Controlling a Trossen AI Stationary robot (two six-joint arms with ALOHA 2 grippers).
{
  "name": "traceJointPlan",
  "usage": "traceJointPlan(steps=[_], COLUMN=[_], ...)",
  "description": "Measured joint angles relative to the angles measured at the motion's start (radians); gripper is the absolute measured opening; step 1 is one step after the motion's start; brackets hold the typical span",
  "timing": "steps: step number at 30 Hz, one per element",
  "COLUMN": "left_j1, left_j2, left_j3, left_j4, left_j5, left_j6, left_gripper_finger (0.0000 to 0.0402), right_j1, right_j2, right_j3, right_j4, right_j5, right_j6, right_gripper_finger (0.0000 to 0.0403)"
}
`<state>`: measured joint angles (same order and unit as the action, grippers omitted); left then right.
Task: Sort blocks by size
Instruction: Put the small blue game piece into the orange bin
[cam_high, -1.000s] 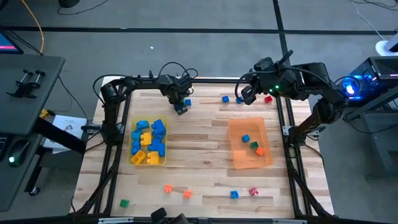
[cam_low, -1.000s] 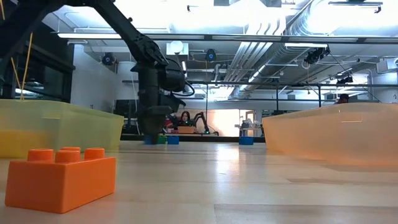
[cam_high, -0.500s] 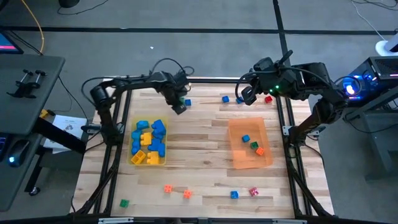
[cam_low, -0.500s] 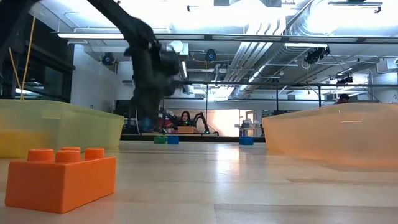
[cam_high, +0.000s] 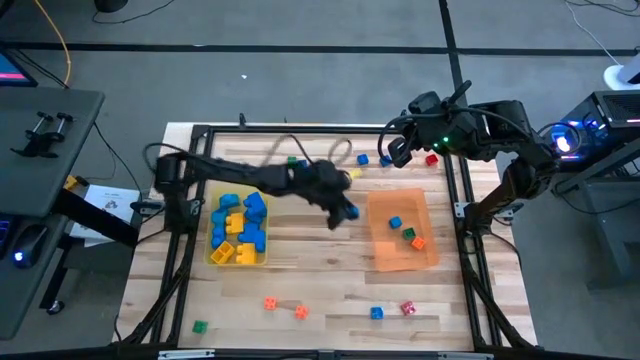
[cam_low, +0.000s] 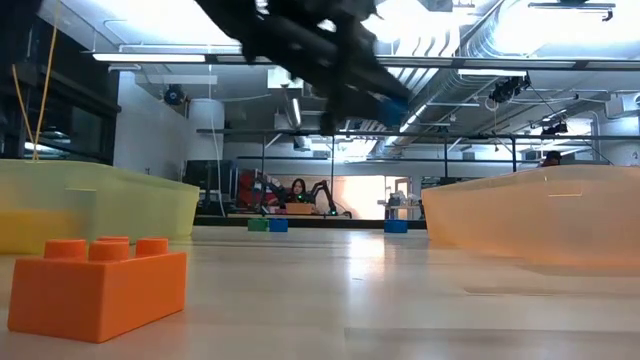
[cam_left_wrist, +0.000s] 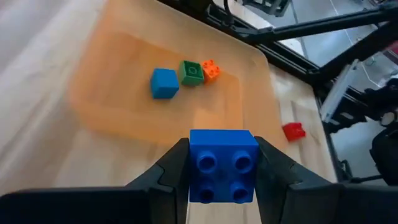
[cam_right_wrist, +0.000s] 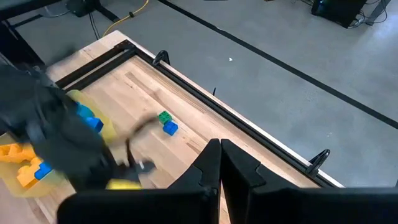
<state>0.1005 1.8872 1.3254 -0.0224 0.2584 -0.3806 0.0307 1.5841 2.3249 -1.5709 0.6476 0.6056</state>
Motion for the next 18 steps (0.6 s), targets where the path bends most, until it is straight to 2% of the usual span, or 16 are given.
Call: traceJointPlan(steps=[4, 10, 15, 18], left_j1=[-0.016, -0.015, -0.011, 0.0], left_j2=[0.142, 0.298, 0.36, 0.359], left_j3=[0.141, 0.374, 0.467, 0.48], left_j4=[0.03, 0.045, -0.004, -0.015], left_j5=[-0.006, -0.018, -0.113, -0.118], left_j6=[0.002, 0.118, 0.165, 0.158], left_gripper_finger=[0.0102, 0.0106, 0.02, 0.0258], right_j1=[0.0, 0.0, 0.0, 0.0], right_j2=[0.0, 0.0, 0.0, 0.0], right_j3=[0.0, 0.0, 0.0, 0.0], right_j4=[0.004, 0.004, 0.004, 0.004], right_j5=[0.005, 0.005, 0.005, 0.005], right_j6=[0.004, 0.023, 0.022, 0.018], right_gripper_finger=[0.0, 0.0, 0.0, 0.0])
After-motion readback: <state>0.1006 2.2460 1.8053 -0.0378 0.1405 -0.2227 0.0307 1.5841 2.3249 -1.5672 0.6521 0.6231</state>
